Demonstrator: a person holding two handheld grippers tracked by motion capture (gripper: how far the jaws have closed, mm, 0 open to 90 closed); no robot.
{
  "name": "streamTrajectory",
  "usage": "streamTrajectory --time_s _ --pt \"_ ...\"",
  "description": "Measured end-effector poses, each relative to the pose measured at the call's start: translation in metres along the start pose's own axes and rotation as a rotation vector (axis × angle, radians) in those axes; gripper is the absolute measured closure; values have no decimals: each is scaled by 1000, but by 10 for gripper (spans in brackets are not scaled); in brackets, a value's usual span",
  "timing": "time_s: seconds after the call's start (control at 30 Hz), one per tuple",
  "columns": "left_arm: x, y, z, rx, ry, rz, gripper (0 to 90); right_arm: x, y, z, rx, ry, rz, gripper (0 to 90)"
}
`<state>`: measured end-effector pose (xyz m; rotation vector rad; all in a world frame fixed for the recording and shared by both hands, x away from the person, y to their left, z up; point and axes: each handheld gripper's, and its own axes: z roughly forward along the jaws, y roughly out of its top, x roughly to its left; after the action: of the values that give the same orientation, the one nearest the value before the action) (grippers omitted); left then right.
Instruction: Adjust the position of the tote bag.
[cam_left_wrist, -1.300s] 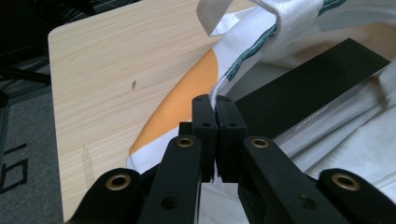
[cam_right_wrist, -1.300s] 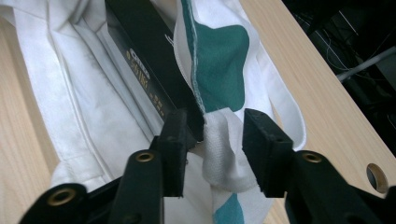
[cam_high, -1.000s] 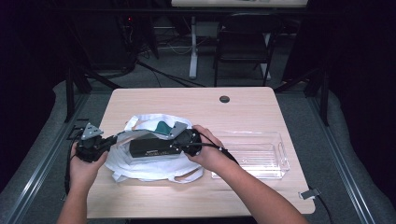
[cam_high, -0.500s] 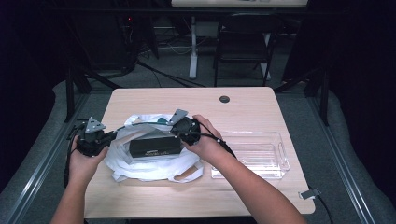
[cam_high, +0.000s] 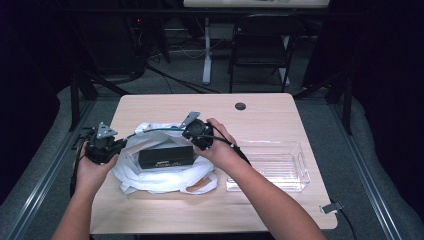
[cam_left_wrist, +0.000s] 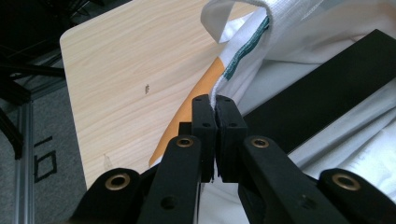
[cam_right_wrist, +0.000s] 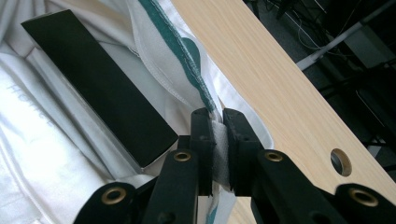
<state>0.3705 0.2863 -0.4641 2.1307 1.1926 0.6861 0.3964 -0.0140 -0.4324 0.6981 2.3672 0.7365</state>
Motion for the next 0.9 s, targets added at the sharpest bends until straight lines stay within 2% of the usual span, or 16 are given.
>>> streamTrajectory --time_s 0.2,0.47,0.73,0.9 --pt "0 4 2 17 11 12 884 -4 2 3 9 -1 14 829" --pt "2 6 6 31 14 8 884 -6 3 9 12 -2 22 830" --pt "2 9 9 40 4 -9 884 -12 3 13 18 18 64 830" --pt "3 10 9 46 7 -10 884 -13 5 14 25 20 71 830"
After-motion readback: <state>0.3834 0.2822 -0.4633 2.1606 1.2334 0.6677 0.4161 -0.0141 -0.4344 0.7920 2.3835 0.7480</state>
